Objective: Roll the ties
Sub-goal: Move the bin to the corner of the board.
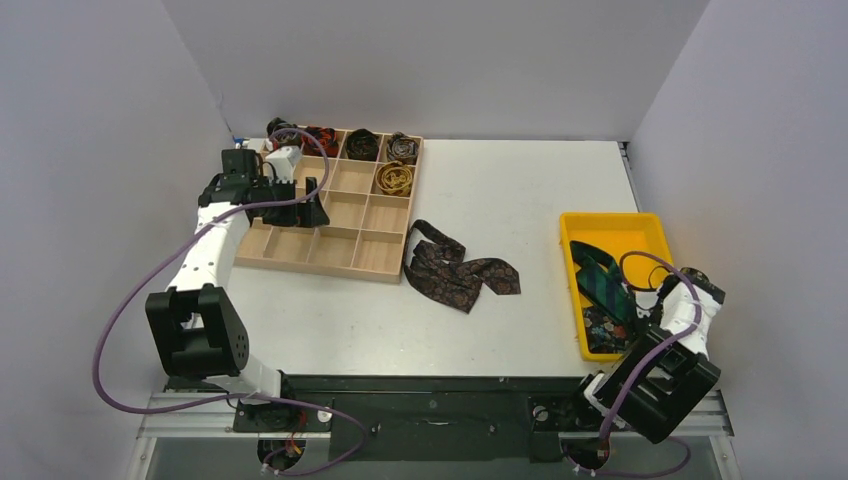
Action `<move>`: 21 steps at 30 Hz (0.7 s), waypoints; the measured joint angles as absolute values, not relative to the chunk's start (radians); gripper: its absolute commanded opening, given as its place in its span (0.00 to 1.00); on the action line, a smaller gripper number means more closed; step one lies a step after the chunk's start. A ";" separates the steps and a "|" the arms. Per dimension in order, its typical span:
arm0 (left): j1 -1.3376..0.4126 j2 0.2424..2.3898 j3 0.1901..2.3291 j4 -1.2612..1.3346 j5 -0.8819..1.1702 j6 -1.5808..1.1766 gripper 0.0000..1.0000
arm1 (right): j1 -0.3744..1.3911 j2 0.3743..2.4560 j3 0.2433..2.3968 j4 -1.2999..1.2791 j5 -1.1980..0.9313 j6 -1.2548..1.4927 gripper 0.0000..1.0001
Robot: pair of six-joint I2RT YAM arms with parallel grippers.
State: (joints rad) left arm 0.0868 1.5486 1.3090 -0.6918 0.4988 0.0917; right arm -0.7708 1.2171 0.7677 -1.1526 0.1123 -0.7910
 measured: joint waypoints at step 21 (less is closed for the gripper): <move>0.087 1.591 1.382 -0.700 0.426 0.119 0.97 | -0.348 1.760 1.254 -0.763 0.051 -0.446 0.51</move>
